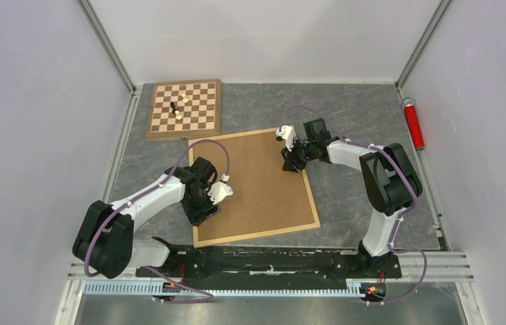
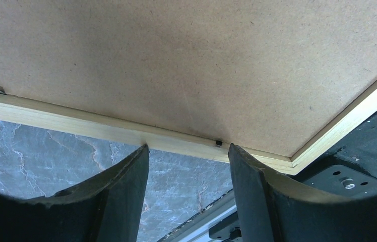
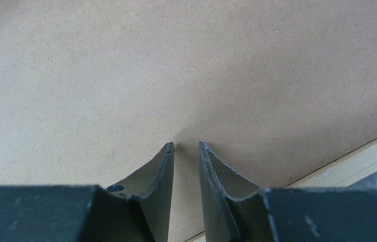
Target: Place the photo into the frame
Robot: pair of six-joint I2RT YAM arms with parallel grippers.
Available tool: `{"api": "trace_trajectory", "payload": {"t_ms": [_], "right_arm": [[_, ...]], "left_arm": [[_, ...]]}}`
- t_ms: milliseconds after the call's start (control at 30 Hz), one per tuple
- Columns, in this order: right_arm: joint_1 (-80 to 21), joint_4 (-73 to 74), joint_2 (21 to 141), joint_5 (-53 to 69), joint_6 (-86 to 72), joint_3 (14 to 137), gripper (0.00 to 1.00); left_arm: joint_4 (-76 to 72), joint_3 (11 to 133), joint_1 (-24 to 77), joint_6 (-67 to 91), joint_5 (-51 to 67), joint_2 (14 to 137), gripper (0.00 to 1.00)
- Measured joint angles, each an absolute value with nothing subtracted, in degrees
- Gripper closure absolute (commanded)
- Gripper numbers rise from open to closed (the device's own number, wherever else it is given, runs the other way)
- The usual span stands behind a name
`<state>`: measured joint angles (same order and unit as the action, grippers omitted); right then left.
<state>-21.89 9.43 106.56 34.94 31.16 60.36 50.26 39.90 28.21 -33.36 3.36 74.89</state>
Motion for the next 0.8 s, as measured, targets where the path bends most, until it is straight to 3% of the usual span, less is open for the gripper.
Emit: {"api": "trace_trajectory", "payload": {"t_ms": [800], "right_arm": [[-21.9, 9.3, 106.6, 34.9, 31.1, 60.2, 0.73]], "left_arm": [[51.4, 42.0, 31.0, -32.7, 0.8, 79.1, 0.35]]}}
